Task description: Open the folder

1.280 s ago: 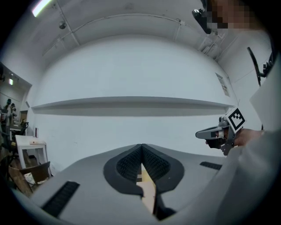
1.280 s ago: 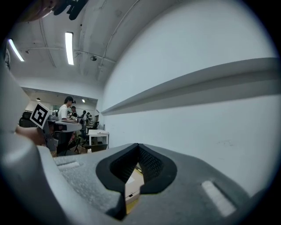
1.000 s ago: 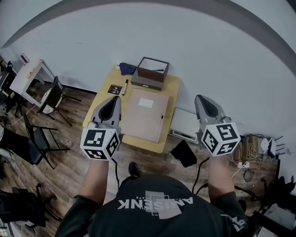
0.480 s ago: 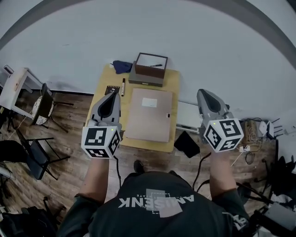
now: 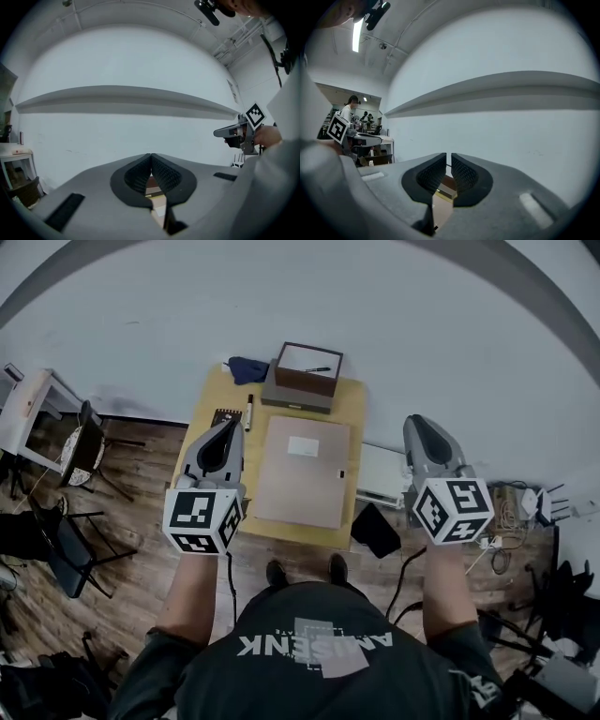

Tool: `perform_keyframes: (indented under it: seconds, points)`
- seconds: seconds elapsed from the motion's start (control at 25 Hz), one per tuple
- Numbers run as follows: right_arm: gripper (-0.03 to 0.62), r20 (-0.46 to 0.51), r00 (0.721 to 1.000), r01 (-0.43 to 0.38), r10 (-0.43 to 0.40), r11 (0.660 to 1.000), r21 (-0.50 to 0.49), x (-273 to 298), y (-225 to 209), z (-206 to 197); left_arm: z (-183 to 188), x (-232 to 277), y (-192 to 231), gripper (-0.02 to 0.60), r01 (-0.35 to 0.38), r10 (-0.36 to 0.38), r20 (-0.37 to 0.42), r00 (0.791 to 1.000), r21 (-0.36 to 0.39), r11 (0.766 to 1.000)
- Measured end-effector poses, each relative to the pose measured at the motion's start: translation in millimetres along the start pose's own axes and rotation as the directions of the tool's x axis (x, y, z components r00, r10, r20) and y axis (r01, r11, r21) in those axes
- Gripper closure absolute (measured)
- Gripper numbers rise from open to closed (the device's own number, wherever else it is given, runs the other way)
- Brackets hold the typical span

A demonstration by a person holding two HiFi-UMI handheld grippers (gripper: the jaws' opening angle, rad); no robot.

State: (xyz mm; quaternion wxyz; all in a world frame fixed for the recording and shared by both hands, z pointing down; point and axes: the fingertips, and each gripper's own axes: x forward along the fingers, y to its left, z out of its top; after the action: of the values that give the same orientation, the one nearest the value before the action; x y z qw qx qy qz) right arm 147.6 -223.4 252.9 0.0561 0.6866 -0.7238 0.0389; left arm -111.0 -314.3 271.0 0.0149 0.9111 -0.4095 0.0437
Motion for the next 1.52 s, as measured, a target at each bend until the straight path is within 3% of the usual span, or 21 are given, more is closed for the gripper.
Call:
perform_keyframes:
  seconds: [0.28, 0.4, 0.68, 0.88, 1.08, 1.36, 1.52]
  points:
    - [0.571, 0.03, 0.997, -0.076, 0.076, 0.997, -0.016, 0.3, -15.2, 9.1, 23.8, -2.7, -14.2, 0.575, -0.031, 0.034, 0.073, 0.997, -0.034, 0.999]
    - [0.558, 0.027, 0.994, -0.104, 0.105, 0.994, -0.02, 0.0, -21.8, 6.8, 25.5, -1.1, -25.0, 0.503, -0.034, 0.034, 0.062, 0.997, -0.013, 0.999]
    - [0.388, 0.016, 0.98, -0.197, 0.197, 0.98, 0.014, 3.0, -25.6, -1.7, 9.5, -1.3, -38.3, 0.406, -0.034, 0.034, 0.011, 0.999, -0.01, 0.999]
    - [0.368, -0.001, 0.974, -0.228, 0.228, 0.973, 0.046, 9.4, -31.9, -12.4, -7.4, -2.6, -43.2, 0.364, -0.037, 0.038, -0.039, 0.999, 0.013, 0.999]
    - [0.367, -0.058, 0.958, -0.267, 0.28, 0.948, 0.172, 28.4, -37.4, -42.4, -44.6, -3.2, -47.1, 0.353, -0.011, 0.02, -0.141, 0.99, 0.062, 0.998]
    - [0.367, -0.155, 0.93, -0.272, 0.334, 0.907, 0.322, 50.1, -40.9, -99.7, -106.8, -4.9, -54.4, 0.348, 0.023, 0.008, -0.271, 0.962, 0.11, 0.994]
    - [0.367, -0.223, 0.901, -0.27, 0.373, 0.882, 0.385, 63.3, -37.1, -140.4, -147.8, -4.8, -66.1, 0.339, 0.058, -0.02, -0.357, 0.934, 0.095, 0.994]
